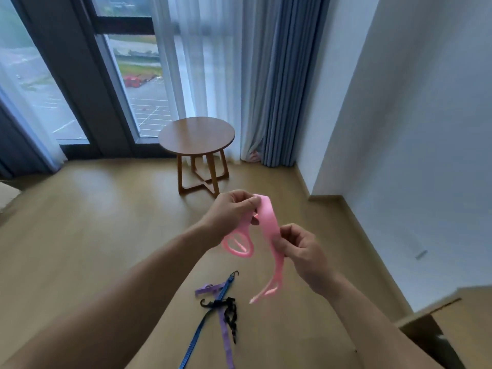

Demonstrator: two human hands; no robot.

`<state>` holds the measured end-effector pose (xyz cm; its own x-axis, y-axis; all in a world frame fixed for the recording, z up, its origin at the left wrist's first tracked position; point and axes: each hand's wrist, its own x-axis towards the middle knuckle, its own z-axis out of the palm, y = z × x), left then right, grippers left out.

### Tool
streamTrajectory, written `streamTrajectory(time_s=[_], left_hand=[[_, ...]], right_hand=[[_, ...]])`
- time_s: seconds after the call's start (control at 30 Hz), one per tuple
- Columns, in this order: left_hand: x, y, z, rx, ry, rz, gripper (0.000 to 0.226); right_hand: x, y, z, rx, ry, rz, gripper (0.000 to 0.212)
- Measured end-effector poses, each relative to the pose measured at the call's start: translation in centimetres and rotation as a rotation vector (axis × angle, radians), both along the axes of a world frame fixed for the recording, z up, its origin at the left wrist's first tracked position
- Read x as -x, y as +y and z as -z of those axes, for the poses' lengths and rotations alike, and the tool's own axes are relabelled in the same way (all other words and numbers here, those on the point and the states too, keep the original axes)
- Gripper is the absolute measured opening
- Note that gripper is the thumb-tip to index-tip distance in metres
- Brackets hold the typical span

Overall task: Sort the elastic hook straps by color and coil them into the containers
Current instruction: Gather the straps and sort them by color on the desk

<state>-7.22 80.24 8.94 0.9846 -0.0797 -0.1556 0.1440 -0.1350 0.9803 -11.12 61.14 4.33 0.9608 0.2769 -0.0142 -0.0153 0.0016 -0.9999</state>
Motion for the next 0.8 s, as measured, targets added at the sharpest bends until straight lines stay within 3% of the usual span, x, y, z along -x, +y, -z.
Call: streamTrajectory(time_s=[0.13,0.23,0.3,0.43,0.57,0.63,0.8], left_hand=[[0.0,-5.2,-1.5,0.018,-0.039,0.08,0.022],[1.0,-10.4,-1.5,-0.088,-0.022,0.206,0.027],[2.2,-14.6,-1.3,-0.126,0.026,0.322,0.046],[4.4,-22.0,-0.3,-0.158,0.095,0.44,0.053],[6.2,-28.0,0.8,0.016,0.221,0.477,0.072],[6.7,-30.8,1.3,0.038,0.228,0.512,0.078],[8.3,-38.1,1.7,-0.005,0.117,0.587,0.058]], right_hand=[[1.6,-5.8,-2.8,-0.016,-0.115,0.139,0.008],[3.2,-10.9,-4.5,0.012,-0.151,0.214,0.013],[4.6,-14.6,-4.9,0.006,-0.123,0.259,0.013],[7.6,-22.0,-4.7,-0.066,-0.037,0.326,0.018],[10.6,-29.1,-3.8,-0.192,0.103,0.419,0.021],[12.3,-32.0,-3.3,-0.157,0.127,0.488,0.019],[17.1,-37.9,-3.1,0.047,0.029,0.715,0.021]])
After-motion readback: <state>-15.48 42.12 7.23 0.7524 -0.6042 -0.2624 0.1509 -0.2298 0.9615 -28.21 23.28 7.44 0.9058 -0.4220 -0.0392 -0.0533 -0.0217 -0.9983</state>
